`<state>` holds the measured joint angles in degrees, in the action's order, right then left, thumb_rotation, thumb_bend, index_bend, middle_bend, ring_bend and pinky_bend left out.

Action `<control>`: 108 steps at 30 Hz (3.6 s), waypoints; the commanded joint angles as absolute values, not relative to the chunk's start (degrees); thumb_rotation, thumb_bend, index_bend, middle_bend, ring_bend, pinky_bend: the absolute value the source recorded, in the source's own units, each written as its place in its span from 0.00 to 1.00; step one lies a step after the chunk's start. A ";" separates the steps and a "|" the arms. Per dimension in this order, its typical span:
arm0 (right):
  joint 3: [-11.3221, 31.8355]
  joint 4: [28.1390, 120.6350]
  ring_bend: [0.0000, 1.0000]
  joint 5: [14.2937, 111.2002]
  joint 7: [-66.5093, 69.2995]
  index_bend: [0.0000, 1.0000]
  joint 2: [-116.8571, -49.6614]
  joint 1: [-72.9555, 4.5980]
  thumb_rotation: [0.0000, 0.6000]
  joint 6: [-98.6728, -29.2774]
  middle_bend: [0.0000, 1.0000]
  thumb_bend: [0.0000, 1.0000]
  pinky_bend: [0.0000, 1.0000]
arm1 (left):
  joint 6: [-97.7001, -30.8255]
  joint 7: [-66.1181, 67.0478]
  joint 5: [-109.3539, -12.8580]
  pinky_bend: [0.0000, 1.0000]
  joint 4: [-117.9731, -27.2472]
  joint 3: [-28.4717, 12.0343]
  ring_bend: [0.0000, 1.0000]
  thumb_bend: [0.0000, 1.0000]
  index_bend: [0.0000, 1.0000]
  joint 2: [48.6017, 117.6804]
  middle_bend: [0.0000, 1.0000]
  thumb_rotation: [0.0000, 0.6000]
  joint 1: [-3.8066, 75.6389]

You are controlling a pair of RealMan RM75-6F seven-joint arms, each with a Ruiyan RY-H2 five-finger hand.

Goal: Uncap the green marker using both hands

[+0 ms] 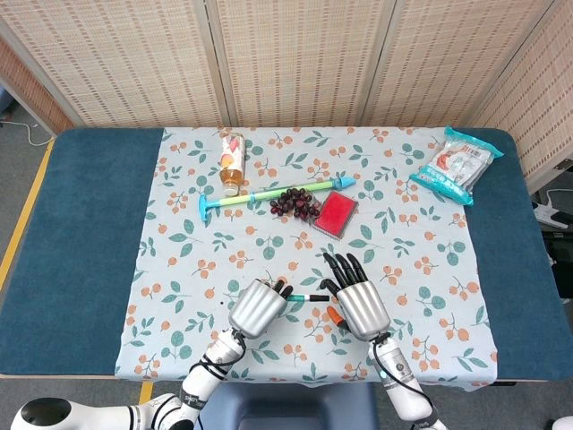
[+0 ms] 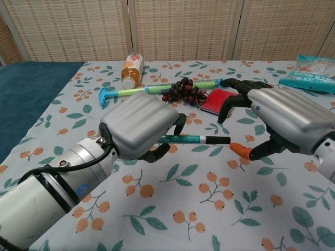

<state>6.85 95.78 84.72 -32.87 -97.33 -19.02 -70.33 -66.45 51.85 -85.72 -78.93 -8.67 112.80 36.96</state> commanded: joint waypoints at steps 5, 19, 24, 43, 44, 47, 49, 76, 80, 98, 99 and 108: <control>6.41 94.09 0.00 84.65 -32.23 0.43 -98.76 -19.51 1.00 -71.09 0.01 0.21 0.00 | -67.00 51.35 -86.43 1.00 -79.25 -7.58 0.83 0.51 0.91 112.78 1.00 1.00 37.11; 5.68 91.75 0.00 83.43 -31.38 0.48 -100.52 -20.41 1.00 -71.29 0.02 0.21 0.00 | -67.57 50.14 -86.78 1.00 -78.54 -7.20 0.83 0.51 0.91 113.18 1.00 1.00 37.60; 5.60 91.41 0.00 82.91 -30.80 0.49 -100.79 -20.67 1.00 -71.20 0.03 0.21 0.00 | -67.78 49.43 -87.02 1.00 -78.25 -7.17 0.83 0.51 0.91 113.13 1.00 1.00 37.79; 5.35 91.18 0.00 82.28 -30.06 0.51 -101.20 -21.38 1.00 -71.90 0.05 0.21 0.00 | -67.85 49.21 -86.68 1.00 -78.28 -6.62 0.83 0.51 0.91 112.96 1.00 1.00 37.92; 5.34 91.17 0.00 82.24 -30.09 0.51 -101.22 -21.41 1.00 -71.92 0.05 0.21 0.00 | -67.87 49.25 -86.68 1.00 -78.37 -6.56 0.83 0.51 0.91 112.92 1.00 1.00 37.90; 5.27 91.16 0.00 82.15 -30.14 0.51 -101.21 -21.47 1.00 -72.01 0.05 0.21 0.00 | -67.99 49.25 -86.89 1.00 -78.68 -6.29 0.83 0.51 0.91 112.86 1.00 1.00 37.85; 5.22 91.32 0.00 82.03 -30.09 0.51 -101.12 -21.50 1.00 -72.01 0.05 0.21 0.00 | -68.03 49.28 -86.96 1.00 -78.80 -6.15 0.83 0.51 0.91 112.86 1.00 1.00 37.83; 4.88 90.37 0.00 83.14 -28.67 0.73 -102.40 -21.66 1.00 -73.91 0.25 0.27 0.00 | -67.66 49.40 -85.90 1.00 -79.65 -6.00 0.83 0.52 0.91 112.91 1.00 1.00 37.54; 4.99 89.22 0.03 84.05 -27.17 0.83 -103.23 -21.63 1.00 -74.82 0.37 0.31 0.00 | -67.50 48.74 -85.52 1.00 -80.18 -6.02 0.83 0.53 0.91 112.87 1.00 1.00 37.43; 5.07 82.93 0.15 90.48 -18.25 0.96 -106.14 -20.94 1.00 -81.21 0.50 0.42 0.01 | -67.58 43.35 -82.02 1.00 -83.55 -6.97 0.84 0.61 0.91 113.10 1.00 1.00 36.20; 5.13 82.62 0.15 90.72 -17.84 0.96 -106.26 -20.92 1.00 -81.53 0.50 0.42 0.01 | -67.53 42.85 -81.83 1.00 -83.81 -7.00 0.84 0.61 0.91 113.08 1.00 1.00 36.13; 5.69 80.75 0.16 92.32 -15.26 0.96 -107.07 -20.83 1.00 -83.63 0.50 0.42 0.02 | -66.19 42.61 -79.05 1.00 -85.14 -7.65 0.84 0.65 0.91 112.34 1.00 1.00 36.12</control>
<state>5.68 80.76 92.31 -15.27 -107.06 -20.84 -83.62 -66.25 42.59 -79.11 -85.09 -7.60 112.38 36.10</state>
